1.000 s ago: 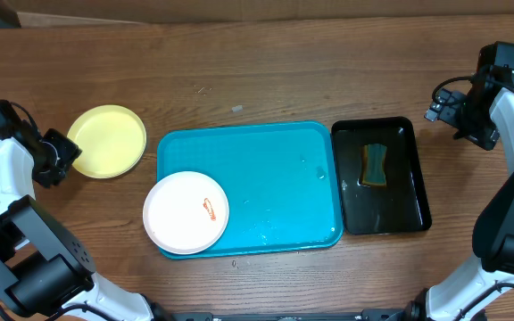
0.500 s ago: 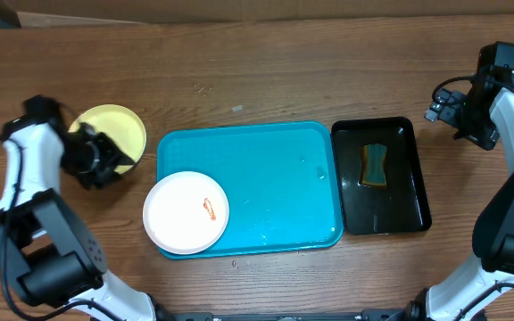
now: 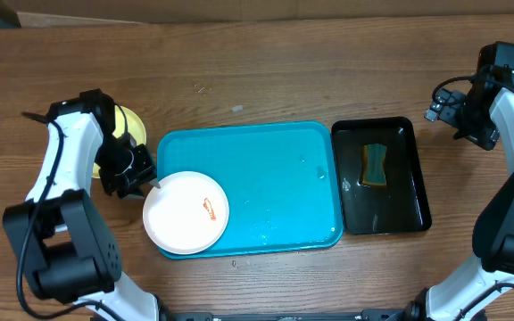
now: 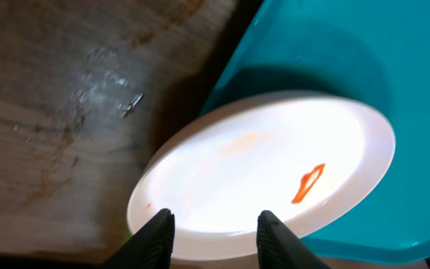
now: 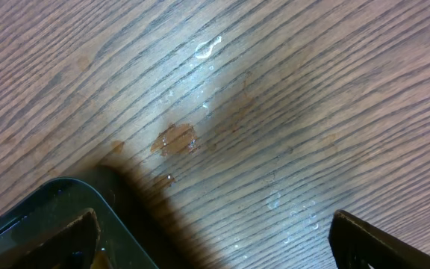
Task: Clean dirty plates on tray and stack at the side
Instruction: 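Move the left gripper to the orange-stained white plate and grip its rim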
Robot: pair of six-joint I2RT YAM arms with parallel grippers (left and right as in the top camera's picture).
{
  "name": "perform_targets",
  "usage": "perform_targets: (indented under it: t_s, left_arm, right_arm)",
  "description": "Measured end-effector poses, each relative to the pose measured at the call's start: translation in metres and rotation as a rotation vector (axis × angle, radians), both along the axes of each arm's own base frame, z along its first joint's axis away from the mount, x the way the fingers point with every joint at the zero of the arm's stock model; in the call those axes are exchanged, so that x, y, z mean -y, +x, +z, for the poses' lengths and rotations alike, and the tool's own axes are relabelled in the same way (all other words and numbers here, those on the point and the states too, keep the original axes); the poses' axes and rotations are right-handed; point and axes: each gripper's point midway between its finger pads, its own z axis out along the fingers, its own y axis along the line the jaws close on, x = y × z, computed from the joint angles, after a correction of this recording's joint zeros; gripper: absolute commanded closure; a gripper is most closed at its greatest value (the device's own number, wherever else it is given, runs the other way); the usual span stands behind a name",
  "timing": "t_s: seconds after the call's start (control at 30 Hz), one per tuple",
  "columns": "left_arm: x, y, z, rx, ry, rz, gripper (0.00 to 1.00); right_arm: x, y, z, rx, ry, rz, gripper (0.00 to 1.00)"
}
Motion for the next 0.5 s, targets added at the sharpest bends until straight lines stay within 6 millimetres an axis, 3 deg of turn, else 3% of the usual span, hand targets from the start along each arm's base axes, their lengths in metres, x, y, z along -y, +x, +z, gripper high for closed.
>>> perform_targets:
  t_s: [0.27, 0.5]
  left_arm:
    - [-0.005, -0.019, 0.019, 0.082, 0.116, 0.003, 0.63]
    - [-0.007, -0.050, -0.018, 0.043, 0.161, 0.010, 0.62]
  right_arm:
    - [0.000, 0.000, 0.000, 0.000, 0.000, 0.000, 0.00]
    - [0.000, 0.000, 0.000, 0.000, 0.000, 0.000, 0.00]
